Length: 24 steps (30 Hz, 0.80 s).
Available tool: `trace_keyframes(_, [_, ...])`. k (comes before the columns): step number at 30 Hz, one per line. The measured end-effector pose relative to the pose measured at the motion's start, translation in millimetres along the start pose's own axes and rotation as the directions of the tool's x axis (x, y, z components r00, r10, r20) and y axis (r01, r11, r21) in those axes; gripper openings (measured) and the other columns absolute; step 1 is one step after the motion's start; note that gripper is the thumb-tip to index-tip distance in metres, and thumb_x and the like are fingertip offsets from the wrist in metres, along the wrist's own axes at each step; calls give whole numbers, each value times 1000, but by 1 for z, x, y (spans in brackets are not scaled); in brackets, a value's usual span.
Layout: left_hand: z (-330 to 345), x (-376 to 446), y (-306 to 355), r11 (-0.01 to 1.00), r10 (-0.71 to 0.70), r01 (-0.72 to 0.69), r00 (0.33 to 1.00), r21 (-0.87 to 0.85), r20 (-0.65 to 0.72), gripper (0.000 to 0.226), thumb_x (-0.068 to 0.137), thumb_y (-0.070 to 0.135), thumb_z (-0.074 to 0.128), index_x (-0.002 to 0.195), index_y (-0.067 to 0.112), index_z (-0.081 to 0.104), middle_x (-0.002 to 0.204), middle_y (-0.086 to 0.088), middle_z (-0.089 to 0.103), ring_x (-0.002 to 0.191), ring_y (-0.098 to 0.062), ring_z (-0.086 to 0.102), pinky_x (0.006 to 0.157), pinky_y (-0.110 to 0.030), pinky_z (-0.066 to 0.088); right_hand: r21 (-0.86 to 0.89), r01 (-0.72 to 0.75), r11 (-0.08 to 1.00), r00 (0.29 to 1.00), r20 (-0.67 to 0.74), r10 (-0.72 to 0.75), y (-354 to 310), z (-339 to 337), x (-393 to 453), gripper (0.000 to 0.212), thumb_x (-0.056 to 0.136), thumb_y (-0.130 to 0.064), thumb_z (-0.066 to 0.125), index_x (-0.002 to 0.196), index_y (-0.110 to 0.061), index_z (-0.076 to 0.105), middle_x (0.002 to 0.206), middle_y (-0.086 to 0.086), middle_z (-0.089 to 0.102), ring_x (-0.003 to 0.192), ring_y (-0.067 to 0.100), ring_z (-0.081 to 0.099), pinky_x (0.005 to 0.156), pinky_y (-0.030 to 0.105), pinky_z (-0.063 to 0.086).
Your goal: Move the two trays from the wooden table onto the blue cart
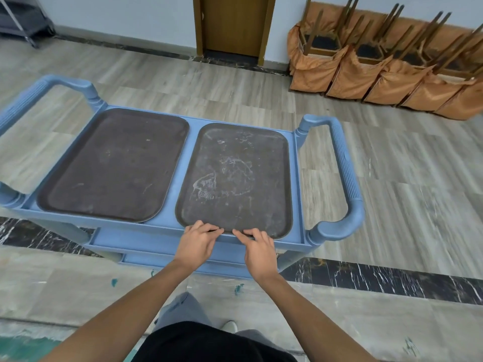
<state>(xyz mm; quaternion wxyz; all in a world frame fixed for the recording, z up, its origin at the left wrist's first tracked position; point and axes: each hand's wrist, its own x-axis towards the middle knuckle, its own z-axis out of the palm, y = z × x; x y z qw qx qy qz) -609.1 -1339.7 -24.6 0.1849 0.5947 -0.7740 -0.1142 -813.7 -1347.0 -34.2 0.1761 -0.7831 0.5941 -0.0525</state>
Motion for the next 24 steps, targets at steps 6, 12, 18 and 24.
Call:
trace_keyframes(6, [-1,-4,-3,1000,-13,12,996,14,84,39,91,2,61,127,15,70,118,-4,72,101,-34,61,88,-42,49,-22,-53,998,998,16,53,-8,1,-8,65,96,-5,49,152,-37,46,141,-3,51,128,21,45,111,32,29])
trace_keyframes(12, [-25,-2,-10,997,-4,28,948,-70,319,49,94,26,52,142,19,56,143,0,56,125,-22,48,110,-28,34,-114,-89,989,980,166,107,-30,-30,-3,52,95,-28,49,147,-34,52,135,2,54,126,27,48,106,40,37])
trace_keyframes(18, [-109,34,-54,999,-5,-7,974,50,227,56,94,39,50,150,30,44,162,5,34,149,-19,24,110,-42,42,-231,-101,968,990,69,119,-55,-113,51,51,99,-52,42,139,-24,59,141,6,56,128,32,50,102,45,41])
trace_keyframes(24, [-204,74,-97,956,41,-81,988,283,146,74,94,52,45,159,34,15,170,5,-2,155,-26,-8,124,-49,13,-239,-82,968,971,-238,23,-108,-189,93,70,96,-63,41,158,-30,34,170,1,21,154,26,21,119,49,24])
